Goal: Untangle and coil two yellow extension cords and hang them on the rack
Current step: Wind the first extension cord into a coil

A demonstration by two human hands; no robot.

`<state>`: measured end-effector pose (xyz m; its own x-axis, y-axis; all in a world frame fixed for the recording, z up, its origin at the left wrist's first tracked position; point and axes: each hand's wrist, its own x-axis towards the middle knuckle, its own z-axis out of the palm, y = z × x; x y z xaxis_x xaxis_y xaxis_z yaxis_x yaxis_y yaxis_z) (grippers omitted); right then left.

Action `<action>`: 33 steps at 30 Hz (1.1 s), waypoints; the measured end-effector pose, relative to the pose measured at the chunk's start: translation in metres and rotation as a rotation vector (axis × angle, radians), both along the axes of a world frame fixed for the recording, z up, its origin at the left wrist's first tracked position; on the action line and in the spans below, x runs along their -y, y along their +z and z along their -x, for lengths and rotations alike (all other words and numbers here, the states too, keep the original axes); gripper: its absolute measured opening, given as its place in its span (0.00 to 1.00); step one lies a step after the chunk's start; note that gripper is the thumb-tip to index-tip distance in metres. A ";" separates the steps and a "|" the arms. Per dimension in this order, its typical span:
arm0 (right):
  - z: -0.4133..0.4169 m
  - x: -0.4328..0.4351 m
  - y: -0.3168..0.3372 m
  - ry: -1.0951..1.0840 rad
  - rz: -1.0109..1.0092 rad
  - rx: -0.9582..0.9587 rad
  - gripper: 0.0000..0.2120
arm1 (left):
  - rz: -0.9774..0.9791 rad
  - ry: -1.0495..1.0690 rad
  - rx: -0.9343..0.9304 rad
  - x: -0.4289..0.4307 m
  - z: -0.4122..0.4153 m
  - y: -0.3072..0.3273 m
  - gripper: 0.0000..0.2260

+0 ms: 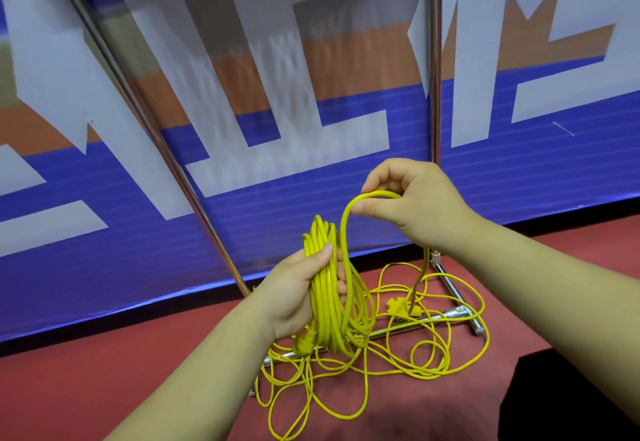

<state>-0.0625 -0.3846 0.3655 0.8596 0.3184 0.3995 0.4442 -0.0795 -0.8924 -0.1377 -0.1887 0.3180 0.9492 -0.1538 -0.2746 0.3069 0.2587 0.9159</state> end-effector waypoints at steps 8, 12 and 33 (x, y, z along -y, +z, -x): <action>-0.002 -0.005 -0.004 -0.070 0.043 -0.005 0.11 | 0.037 -0.053 -0.017 0.002 0.002 0.000 0.14; -0.010 -0.006 -0.014 -0.135 0.077 -0.054 0.11 | 0.122 -0.074 -0.040 0.005 0.004 0.002 0.14; -0.021 -0.013 -0.037 0.110 0.067 -0.167 0.04 | 0.112 -0.044 0.200 -0.027 0.013 0.034 0.10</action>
<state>-0.0414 -0.3720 0.3290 0.8707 0.4355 0.2286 0.2995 -0.1007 -0.9488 -0.1507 -0.1616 0.3525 0.9748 -0.2149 -0.0606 0.1354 0.3530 0.9258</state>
